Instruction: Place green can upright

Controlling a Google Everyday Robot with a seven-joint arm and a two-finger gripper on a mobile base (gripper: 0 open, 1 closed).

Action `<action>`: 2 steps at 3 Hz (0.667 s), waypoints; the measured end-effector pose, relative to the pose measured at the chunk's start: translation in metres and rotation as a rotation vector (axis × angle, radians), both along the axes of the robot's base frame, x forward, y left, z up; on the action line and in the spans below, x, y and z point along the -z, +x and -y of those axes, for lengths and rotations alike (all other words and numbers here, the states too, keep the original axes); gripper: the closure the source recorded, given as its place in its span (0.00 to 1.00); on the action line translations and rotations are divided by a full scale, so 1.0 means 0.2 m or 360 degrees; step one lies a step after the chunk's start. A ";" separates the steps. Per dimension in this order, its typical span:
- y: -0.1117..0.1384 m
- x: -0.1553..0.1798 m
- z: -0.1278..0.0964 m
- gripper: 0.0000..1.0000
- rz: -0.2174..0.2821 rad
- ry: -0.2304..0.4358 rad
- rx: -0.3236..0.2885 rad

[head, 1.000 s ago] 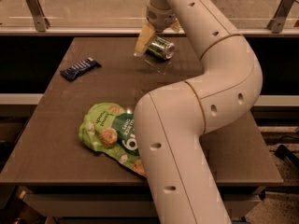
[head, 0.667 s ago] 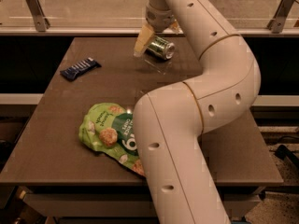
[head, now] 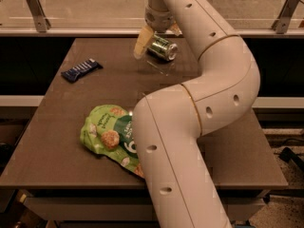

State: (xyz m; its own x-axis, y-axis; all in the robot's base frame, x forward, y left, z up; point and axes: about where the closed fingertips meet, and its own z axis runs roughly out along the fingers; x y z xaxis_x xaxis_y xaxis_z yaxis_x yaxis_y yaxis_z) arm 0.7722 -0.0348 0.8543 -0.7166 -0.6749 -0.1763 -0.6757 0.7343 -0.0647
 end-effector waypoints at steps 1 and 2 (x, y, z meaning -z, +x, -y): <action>0.00 0.01 -0.02 0.00 -0.0009 -0.0007 -0.0007; 0.00 0.04 -0.04 0.00 -0.0021 -0.0010 -0.0022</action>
Offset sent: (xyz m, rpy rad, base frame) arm 0.0133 -0.0066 0.0216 -0.0569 0.1512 0.0246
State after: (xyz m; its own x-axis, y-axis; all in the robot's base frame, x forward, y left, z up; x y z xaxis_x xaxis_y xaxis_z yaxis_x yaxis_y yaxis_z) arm 0.7728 -0.0276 0.8472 -0.7095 -0.6856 -0.1629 -0.6864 0.7247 -0.0602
